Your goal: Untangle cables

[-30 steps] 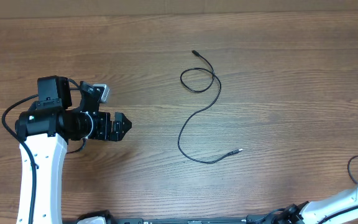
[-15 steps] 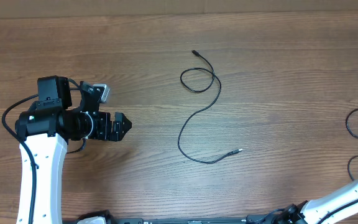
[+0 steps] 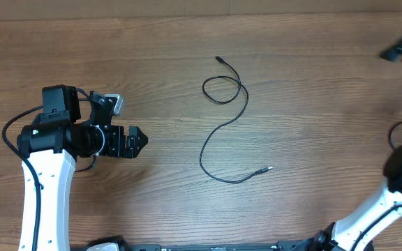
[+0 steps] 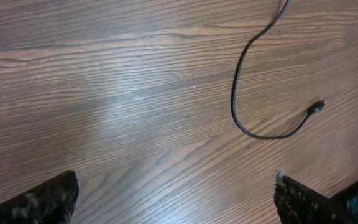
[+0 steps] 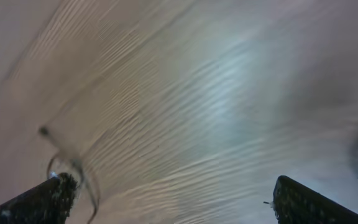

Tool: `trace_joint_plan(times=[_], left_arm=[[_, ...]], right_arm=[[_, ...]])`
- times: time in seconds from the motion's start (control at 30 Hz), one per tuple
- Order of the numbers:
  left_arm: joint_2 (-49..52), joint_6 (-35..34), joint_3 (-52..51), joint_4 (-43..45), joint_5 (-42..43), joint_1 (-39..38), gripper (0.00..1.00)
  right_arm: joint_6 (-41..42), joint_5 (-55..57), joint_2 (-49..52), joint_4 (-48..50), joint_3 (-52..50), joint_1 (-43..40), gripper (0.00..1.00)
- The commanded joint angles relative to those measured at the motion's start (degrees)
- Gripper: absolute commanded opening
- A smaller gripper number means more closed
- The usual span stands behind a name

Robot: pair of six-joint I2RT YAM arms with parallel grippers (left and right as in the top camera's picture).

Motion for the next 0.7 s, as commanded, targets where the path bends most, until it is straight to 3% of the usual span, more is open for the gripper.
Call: trace_joint_plan(times=[0.0, 0.17, 0.27, 0.67], left_arm=[[0.11, -0.81, -0.22, 0.04, 0.02, -0.02, 1.0], [0.11, -0.81, -0.22, 0.04, 0.02, -0.02, 1.0], [0.11, -0.79, -0.22, 0.04, 0.02, -0.02, 1.0], [0.11, -0.79, -0.22, 0.04, 0.02, -0.02, 1.0]], right_arm=[[-3.08, -1.57, -0.98, 0.66, -0.37, 7.56, 1.0], [-3.06, -1.57, -0.96, 5.31, -7.04, 16.44, 1.0], [-3.08, -5.92, -0.96, 11.69, -16.44, 21.59, 1.0], [-2.6, -22.36, -0.96, 32.06, -39.74, 27.76, 1.0]])
